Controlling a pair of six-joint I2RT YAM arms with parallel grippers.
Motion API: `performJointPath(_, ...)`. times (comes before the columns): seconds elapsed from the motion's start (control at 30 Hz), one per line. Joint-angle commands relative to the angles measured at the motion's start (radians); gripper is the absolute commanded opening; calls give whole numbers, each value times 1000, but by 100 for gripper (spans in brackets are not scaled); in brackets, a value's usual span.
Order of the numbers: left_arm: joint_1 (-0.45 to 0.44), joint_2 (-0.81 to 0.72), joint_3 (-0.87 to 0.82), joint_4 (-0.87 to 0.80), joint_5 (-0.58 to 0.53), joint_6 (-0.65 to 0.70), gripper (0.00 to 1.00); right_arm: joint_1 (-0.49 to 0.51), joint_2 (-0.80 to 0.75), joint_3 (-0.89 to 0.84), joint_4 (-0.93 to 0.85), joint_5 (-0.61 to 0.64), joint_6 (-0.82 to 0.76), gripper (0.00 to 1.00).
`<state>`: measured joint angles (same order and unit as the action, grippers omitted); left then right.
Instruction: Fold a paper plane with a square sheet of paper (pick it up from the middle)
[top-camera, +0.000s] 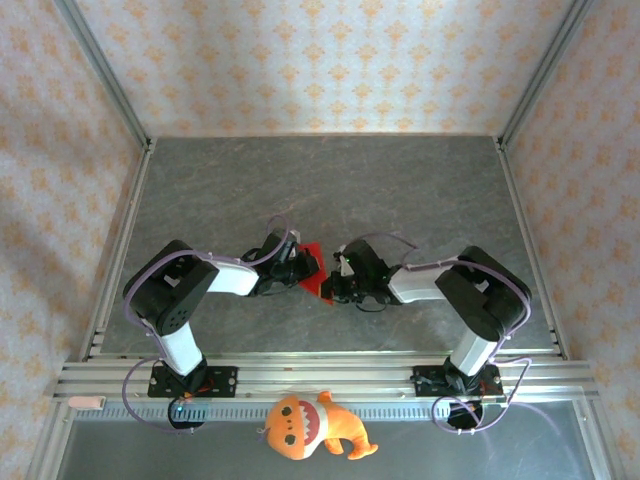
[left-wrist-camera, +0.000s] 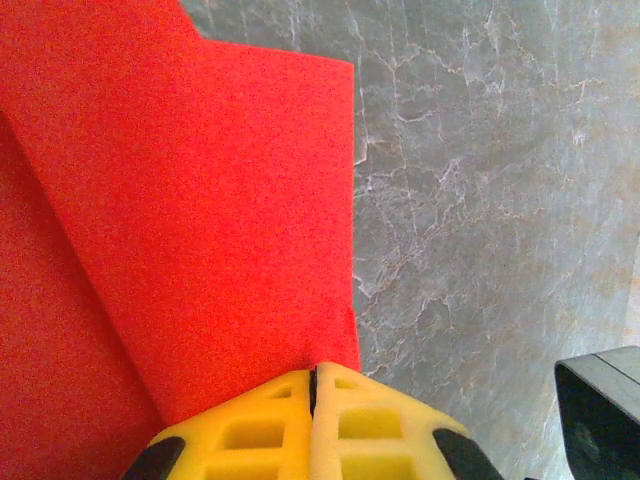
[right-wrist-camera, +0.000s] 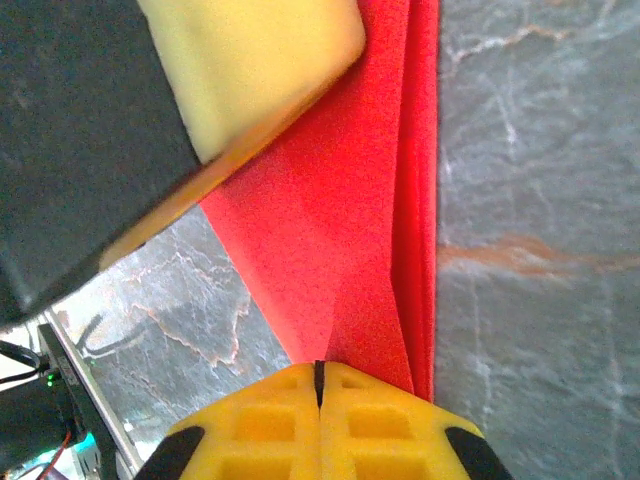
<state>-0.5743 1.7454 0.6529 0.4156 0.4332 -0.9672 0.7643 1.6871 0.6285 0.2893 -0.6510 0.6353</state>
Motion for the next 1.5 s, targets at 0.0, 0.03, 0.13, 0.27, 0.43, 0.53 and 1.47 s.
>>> performJointPath(0.0, 5, 42, -22, -117, -75, 25, 0, 0, -14, -76, -71, 13, 24, 0)
performJointPath(0.03, 5, 44, -21, -116, -77, 24, 0, -1, -25, -85, -70, 12, 24, 0)
performJointPath(0.13, 7, 49, -23, -114, -79, 21, 0, 0, -57, -111, -62, 5, 21, 0)
performJointPath(0.27, 7, 50, -25, -110, -78, 17, 0, 0, -96, -163, -72, 6, 17, 0)
performJointPath(0.43, 7, 49, -28, -104, -76, 15, 0, -1, -173, -217, -90, 11, 17, 0)
performJointPath(0.53, 5, 51, -26, -103, -73, 15, 0, 0, -221, -187, -139, 17, 11, 0)
performJointPath(1.47, 11, 12, -5, -83, -39, 57, 0, -4, 88, -27, -99, 96, 26, 0)
